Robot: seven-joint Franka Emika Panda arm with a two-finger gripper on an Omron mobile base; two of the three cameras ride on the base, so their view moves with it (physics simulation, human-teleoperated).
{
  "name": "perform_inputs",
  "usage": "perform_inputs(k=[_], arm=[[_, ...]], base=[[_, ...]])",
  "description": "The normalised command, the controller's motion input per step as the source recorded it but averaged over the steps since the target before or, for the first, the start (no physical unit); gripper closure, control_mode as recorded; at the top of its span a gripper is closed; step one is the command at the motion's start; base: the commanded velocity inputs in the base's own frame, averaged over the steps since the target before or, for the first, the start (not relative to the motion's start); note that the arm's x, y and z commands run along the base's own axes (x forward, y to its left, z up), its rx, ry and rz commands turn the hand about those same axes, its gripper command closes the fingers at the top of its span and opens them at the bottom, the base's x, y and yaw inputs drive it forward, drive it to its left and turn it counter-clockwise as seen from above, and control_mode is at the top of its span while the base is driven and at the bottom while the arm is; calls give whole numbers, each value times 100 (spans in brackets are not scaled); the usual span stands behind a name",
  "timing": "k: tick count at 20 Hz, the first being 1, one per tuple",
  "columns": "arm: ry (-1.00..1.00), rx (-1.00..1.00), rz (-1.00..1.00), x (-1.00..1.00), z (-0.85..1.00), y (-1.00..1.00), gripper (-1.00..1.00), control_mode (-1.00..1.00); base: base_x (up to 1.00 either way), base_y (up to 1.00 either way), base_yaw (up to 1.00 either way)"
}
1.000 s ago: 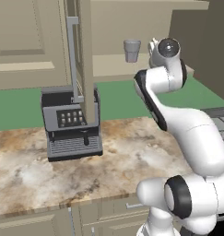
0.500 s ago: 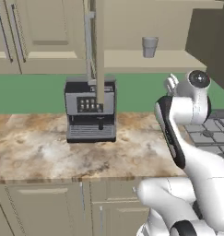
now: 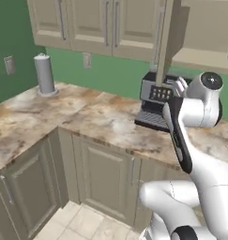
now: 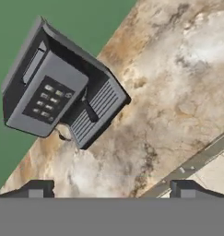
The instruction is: Move the glass cup from next to the sink to the open cabinet. Then, move the bowl with the lime to the fridge to clear the area for faucet cleaning.
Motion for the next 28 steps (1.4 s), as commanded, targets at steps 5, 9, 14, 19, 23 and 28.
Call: perform_inputs(k=[5,9,14,19,23,28], arm=[[0,0,0,0,0,0,-100,100],[0,0,0,0,0,0,-100,100],[0,0,0,0,0,0,-100,100],[0,0,0,0,0,0,-100,100],[0,0,0,0,0,0,-100,100],[0,0,0,0,0,0,-100,100]], base=[[-6,4,90],[-8,9,90],[-22,40,85],[-5,78,70],[19,100,36],[61,100,9]])
